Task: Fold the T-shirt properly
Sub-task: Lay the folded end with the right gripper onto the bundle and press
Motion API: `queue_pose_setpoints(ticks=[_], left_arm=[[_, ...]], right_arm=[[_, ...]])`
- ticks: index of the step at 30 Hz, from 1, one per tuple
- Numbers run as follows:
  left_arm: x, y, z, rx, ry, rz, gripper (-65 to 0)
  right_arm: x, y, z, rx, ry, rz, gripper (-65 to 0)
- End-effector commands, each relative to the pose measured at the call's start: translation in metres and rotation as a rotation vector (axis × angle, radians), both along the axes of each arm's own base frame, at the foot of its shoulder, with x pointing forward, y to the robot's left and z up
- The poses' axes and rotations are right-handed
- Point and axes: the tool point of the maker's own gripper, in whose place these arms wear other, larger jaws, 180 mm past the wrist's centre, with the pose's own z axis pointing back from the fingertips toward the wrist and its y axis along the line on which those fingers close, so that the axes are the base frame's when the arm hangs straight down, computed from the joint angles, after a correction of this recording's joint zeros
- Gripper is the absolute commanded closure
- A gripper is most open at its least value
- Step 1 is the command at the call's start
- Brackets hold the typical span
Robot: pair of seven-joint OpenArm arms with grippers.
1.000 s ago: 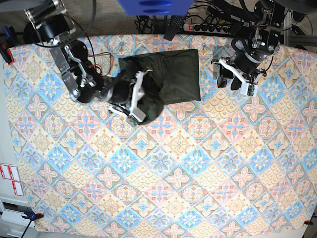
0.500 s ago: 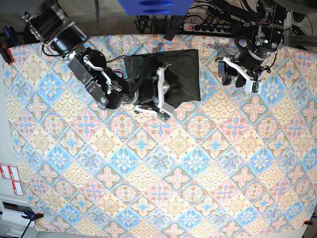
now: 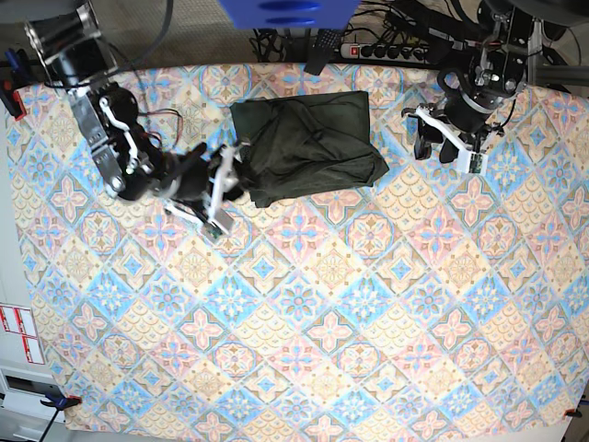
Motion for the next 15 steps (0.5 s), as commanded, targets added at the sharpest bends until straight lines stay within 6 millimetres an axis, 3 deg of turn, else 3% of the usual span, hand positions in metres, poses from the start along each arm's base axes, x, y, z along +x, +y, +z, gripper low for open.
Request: queue_pose_setpoints(ticks=[1, 11, 15], left_arm=[[0.006, 0.001, 0.009, -0.001, -0.035, -0.005, -25.2], [0.011, -0.006, 0.023, -0.005, -0.073, -0.024, -25.2], [0.011, -0.007, 0.022, -0.005, -0.072, -0.027, -25.2]], right_arm=[[0.014, 0.01, 0.019, 0.065, -0.06, -0.003, -16.9], [0.015, 0.004, 0.01, 0.053, -0.036, -0.023, -17.5], [0.015, 0.004, 0.009, 0.055, -0.034, -0.027, -25.2]])
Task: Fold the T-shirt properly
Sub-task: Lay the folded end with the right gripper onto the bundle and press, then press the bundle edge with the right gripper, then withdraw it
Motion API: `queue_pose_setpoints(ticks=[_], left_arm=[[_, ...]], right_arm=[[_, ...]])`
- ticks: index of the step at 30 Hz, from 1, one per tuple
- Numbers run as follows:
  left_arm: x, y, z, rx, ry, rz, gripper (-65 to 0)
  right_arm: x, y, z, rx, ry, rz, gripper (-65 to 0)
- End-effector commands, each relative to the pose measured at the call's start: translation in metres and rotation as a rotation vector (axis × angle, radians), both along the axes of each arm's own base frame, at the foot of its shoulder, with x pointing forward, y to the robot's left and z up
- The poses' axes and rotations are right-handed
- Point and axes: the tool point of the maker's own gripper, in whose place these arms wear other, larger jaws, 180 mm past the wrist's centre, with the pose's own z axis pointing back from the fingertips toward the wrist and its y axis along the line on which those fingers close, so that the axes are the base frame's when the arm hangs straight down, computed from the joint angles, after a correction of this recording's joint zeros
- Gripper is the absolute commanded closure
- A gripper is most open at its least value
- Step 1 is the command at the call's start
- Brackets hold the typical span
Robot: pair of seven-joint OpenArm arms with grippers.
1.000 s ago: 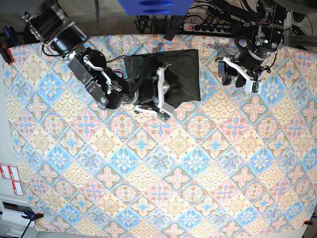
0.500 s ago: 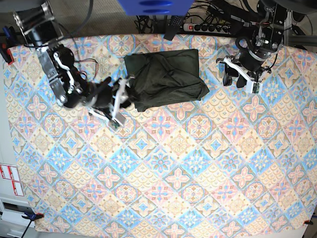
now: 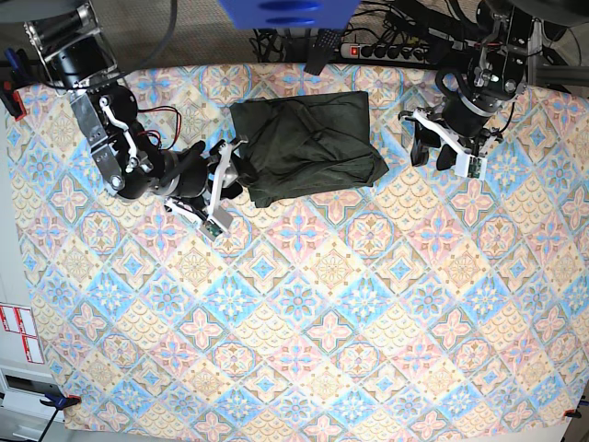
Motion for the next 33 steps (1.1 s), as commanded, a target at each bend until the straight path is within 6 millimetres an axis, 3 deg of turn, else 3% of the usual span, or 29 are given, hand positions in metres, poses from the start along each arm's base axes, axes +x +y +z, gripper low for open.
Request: queue_pose_setpoints(ticks=[1, 5, 12, 17, 19, 23, 25, 29, 33], left_arm=[[0.004, -0.001, 0.008, -0.004, -0.031, -0.009, -25.2], [0.004, -0.001, 0.008, -0.004, -0.031, -0.009, -25.2], [0.004, -0.001, 0.008, -0.004, -0.031, -0.009, -25.2], [0.004, -0.001, 0.008, -0.004, -0.031, -0.009, -25.2], [0.004, -0.001, 0.008, -0.004, -0.031, -0.009, -25.2], [0.004, -0.001, 0.008, -0.004, -0.031, -0.009, -25.2], [0.004, 0.0, 0.008, -0.003, -0.031, -0.007, -25.2], [0.005, 0.001, 0.008, -0.002, -0.031, -0.005, -25.2], [0.005, 0.002, 0.007, -0.001, -0.03, -0.003, -25.2]], right_arm=[[0.009, -0.001, 0.009, 0.014, -0.034, -0.004, -27.2], [0.009, -0.004, 0.005, 0.008, -0.022, -0.009, -27.6], [0.004, -0.02, -0.021, -0.03, 0.057, -0.053, -27.6], [0.003, -0.021, -0.025, -0.035, 0.067, -0.055, -27.3], [0.003, -0.022, -0.025, -0.035, 0.067, -0.056, -23.9], [0.004, -0.02, -0.022, -0.028, 0.061, -0.054, -7.3], [0.001, -0.018, -0.022, -0.027, 0.067, -0.045, -2.5], [0.0, -0.012, -0.015, -0.015, 0.048, -0.029, -2.1], [-0.002, 0.008, 0.01, 0.02, -0.018, 0.035, -2.0]])
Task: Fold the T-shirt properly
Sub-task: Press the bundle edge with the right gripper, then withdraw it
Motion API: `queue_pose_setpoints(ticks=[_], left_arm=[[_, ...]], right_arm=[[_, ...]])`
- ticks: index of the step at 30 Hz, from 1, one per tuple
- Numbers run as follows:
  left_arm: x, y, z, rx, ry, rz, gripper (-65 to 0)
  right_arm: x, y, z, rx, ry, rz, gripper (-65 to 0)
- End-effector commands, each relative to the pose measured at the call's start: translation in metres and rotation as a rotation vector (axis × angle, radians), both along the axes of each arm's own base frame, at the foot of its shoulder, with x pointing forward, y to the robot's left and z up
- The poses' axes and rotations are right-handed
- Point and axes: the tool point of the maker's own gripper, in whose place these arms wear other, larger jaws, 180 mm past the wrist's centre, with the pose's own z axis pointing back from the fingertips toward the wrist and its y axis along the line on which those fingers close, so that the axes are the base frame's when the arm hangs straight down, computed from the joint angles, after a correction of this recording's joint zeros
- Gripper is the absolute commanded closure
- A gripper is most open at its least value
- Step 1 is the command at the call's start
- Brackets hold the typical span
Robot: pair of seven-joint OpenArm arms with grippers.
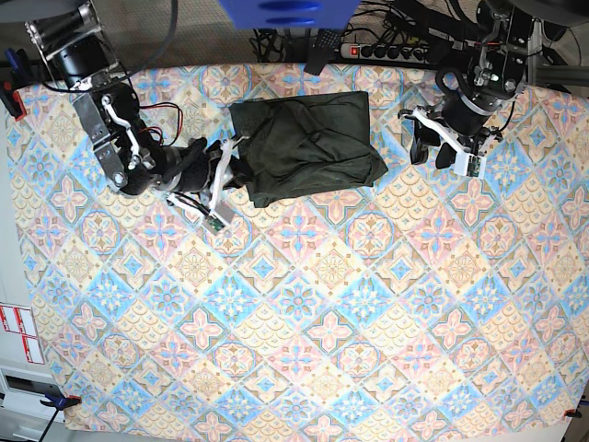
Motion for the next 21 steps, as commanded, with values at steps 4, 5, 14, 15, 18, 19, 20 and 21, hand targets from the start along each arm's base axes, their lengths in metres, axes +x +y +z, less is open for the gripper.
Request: queue_pose_setpoints(ticks=[4, 5, 14, 15, 18, 19, 20, 21], left_arm=[[0.005, 0.002, 0.008, 0.001, -0.032, 0.001, -25.2], [0.005, 0.002, 0.008, 0.001, -0.032, 0.001, -25.2], [0.003, 0.005, 0.004, 0.007, -0.02, 0.005, -25.2], [0.002, 0.006, 0.002, 0.008, -0.014, 0.007, -25.2], [0.001, 0.007, -0.001, 0.01, -0.005, 0.01, -25.2], [0.001, 0.007, -0.002, 0.009, -0.003, 0.01, -25.2], [0.001, 0.007, -0.003, 0.01, -0.002, 0.01, -25.2], [0.0, 0.007, -0.003, 0.01, 0.0, 0.012, -25.2]], right_arm=[[-0.018, 0.035, 0.028, 0.038, -0.052, 0.151, -2.0], [-0.026, 0.041, 0.029, 0.04, -0.046, 0.183, -2.0], [-0.057, 0.083, 0.029, 0.018, -0.056, 0.437, -2.3], [-0.056, 0.085, 0.03, 0.008, -0.065, 0.461, -2.3], [-0.054, 0.088, 0.032, -0.043, -0.088, 0.541, -3.6], [-0.054, 0.088, 0.032, -0.063, -0.092, 0.568, -4.9], [-0.054, 0.088, 0.032, -0.077, -0.098, 0.588, -5.9], [-0.053, 0.088, 0.033, -0.088, -0.103, 0.601, -7.0]])
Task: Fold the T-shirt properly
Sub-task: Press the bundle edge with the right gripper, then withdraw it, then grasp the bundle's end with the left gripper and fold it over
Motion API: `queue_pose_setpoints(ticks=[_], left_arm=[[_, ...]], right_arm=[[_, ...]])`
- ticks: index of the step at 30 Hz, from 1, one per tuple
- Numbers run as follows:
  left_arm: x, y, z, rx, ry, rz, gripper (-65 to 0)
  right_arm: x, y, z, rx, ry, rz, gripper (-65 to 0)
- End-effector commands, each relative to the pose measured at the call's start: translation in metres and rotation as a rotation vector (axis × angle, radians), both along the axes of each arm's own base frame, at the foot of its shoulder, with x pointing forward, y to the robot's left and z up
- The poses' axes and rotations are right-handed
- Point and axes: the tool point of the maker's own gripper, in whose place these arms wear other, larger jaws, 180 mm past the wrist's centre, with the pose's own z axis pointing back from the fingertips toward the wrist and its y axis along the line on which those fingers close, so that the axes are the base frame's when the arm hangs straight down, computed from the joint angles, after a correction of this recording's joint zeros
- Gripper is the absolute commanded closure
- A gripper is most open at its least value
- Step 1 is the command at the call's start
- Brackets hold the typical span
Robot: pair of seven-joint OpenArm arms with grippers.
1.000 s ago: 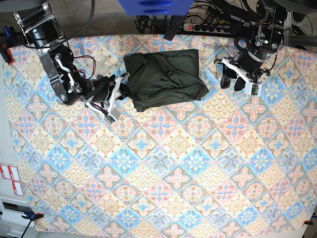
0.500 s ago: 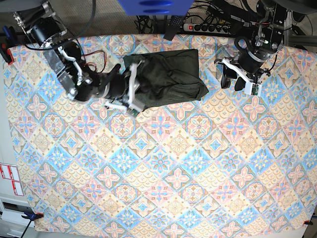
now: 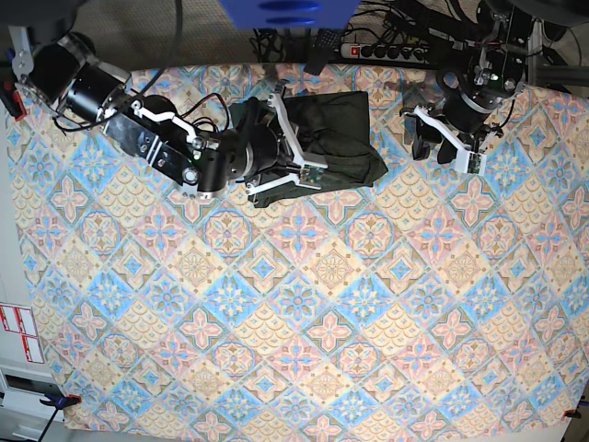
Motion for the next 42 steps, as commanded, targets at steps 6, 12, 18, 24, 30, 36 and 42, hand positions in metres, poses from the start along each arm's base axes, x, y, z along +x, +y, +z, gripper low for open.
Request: queue_pose_setpoints(ticks=[6, 12, 18, 24, 30, 36, 42], left_arm=[[0.018, 0.002, 0.015, 0.005, -0.062, -0.003, -25.2], [0.02, 0.003, 0.016, 0.004, -0.069, -0.002, -25.2], [0.022, -0.013, 0.027, -0.029, -0.096, -0.025, -25.2], [0.025, -0.088, 0.042, -0.118, -0.12, -0.209, -26.1], [0.021, -0.165, 0.047, -0.145, -0.056, -0.462, -26.1], [0.027, -0.181, 0.049, -0.141, -0.054, -0.455, -26.1], [0.025, -0.192, 0.035, -0.039, -0.07, -0.5, -26.1]], right_arm=[[0.019, 0.003, 0.017, 0.029, -0.061, -0.001, -8.3], [0.075, -0.038, 0.035, 0.068, -0.123, -0.255, -8.2], [0.113, -0.109, 0.038, 0.043, -0.191, -0.549, -8.6], [0.114, -0.133, 0.016, -0.039, -0.199, -0.598, -8.7], [0.104, -0.155, -0.008, -0.134, -0.19, -0.627, -8.7], [0.107, -0.169, -0.005, -0.139, -0.2, -0.677, -8.7], [0.11, -0.18, -0.003, -0.138, -0.205, -0.721, -8.7]])
